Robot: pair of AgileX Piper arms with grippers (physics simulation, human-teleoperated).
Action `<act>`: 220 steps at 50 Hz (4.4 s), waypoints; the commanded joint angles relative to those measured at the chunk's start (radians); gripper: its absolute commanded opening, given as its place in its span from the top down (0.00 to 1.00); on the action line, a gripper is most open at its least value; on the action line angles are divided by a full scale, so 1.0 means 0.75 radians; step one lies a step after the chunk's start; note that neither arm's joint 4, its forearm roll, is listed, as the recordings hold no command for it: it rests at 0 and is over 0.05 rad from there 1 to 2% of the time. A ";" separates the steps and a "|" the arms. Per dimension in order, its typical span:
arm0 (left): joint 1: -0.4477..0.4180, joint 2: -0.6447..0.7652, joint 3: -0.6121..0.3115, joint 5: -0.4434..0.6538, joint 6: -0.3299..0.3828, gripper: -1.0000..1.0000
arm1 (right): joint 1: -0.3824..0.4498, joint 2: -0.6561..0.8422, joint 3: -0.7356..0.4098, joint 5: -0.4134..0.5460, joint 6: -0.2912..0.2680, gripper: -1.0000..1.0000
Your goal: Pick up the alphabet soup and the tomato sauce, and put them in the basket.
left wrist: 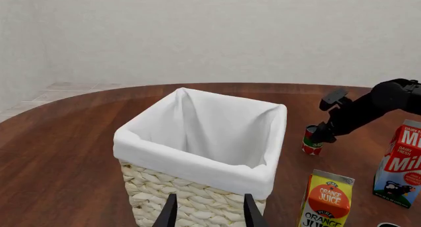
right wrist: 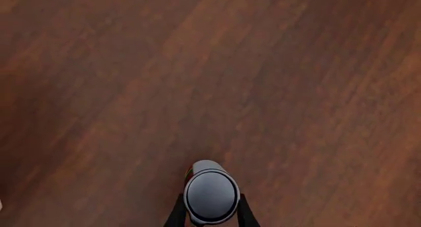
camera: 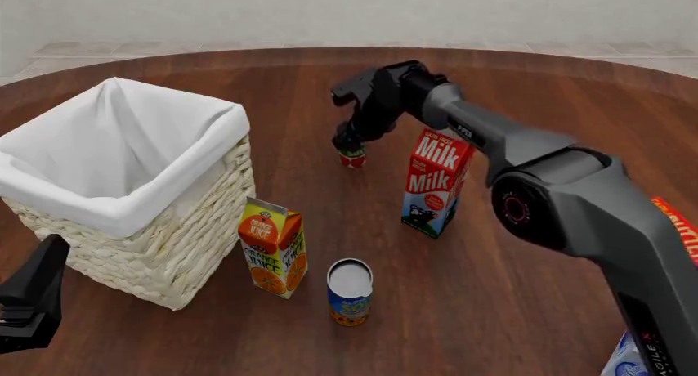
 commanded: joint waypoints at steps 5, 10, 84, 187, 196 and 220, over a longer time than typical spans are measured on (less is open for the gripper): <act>0.000 0.000 0.000 0.000 0.000 0.00 | 0.017 -0.086 0.088 -0.039 0.026 1.00; 0.000 0.000 0.000 0.000 0.000 0.00 | 0.021 -0.099 0.075 -0.028 0.026 1.00; -0.004 0.001 0.001 0.002 0.002 0.00 | 0.202 -0.615 0.364 -0.057 0.061 1.00; -0.002 -0.013 -0.001 0.010 0.002 0.00 | 0.592 -0.901 0.367 0.017 0.085 1.00; -0.002 -0.013 -0.001 0.010 0.002 0.00 | 0.620 -0.897 0.371 0.010 0.092 1.00; -0.002 -0.013 -0.001 0.010 0.002 0.00 | 0.661 -0.866 0.353 -0.015 0.095 1.00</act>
